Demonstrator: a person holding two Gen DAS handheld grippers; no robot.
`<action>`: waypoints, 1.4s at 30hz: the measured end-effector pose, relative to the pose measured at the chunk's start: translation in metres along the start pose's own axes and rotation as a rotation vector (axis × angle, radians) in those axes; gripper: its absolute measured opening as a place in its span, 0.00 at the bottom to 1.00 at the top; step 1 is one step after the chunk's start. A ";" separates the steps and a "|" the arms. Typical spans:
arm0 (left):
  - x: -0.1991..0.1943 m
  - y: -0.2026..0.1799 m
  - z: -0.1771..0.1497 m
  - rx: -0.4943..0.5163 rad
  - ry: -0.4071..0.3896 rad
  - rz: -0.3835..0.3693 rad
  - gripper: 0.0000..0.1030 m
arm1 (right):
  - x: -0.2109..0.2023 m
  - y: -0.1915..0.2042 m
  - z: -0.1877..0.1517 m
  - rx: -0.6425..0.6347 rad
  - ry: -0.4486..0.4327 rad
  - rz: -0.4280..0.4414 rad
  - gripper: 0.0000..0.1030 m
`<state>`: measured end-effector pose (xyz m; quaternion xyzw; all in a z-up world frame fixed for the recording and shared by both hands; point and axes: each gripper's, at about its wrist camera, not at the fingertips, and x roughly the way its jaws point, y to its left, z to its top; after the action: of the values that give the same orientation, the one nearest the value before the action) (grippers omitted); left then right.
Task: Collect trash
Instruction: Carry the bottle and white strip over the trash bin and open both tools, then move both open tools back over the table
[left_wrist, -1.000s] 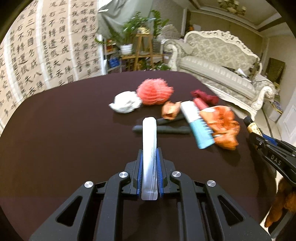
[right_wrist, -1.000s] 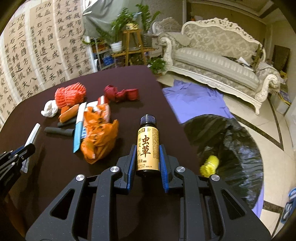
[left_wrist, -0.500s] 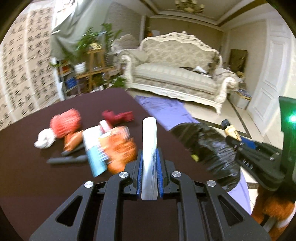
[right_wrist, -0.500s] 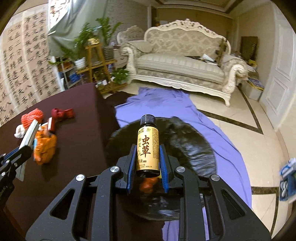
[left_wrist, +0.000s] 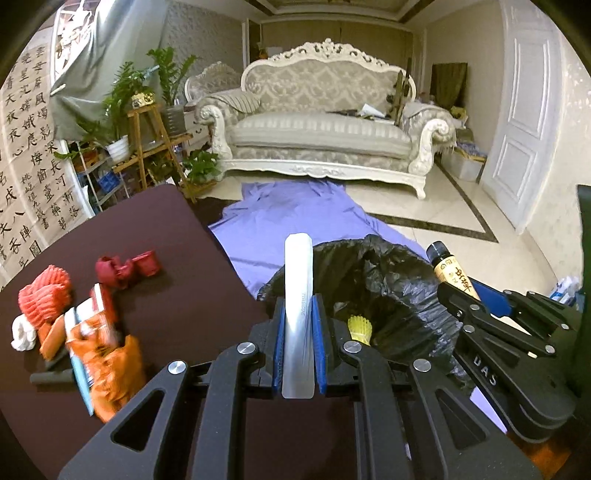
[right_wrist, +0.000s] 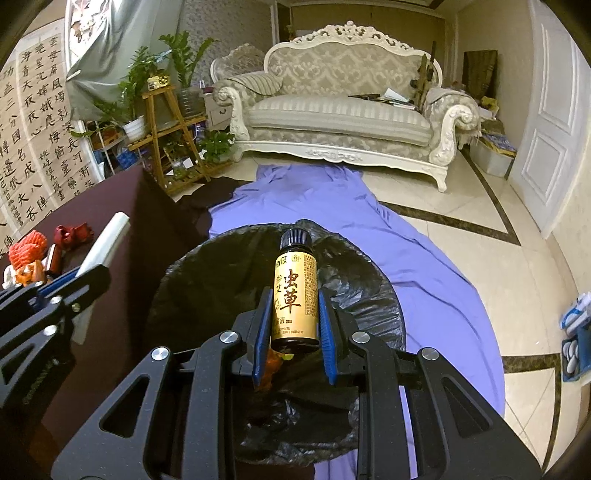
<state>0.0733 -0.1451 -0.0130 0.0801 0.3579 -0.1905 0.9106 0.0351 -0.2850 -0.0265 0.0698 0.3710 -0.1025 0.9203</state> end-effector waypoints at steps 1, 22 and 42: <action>0.001 0.000 0.001 0.002 0.005 0.002 0.14 | 0.003 -0.002 0.001 0.002 0.002 -0.001 0.23; -0.020 0.021 -0.008 -0.053 -0.002 0.068 0.69 | -0.003 0.006 0.002 0.043 -0.013 -0.012 0.54; -0.095 0.166 -0.079 -0.289 0.026 0.355 0.73 | -0.043 0.170 0.000 -0.190 -0.028 0.279 0.60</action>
<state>0.0274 0.0570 -0.0043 0.0129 0.3737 0.0270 0.9271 0.0458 -0.1141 0.0120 0.0318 0.3529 0.0608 0.9331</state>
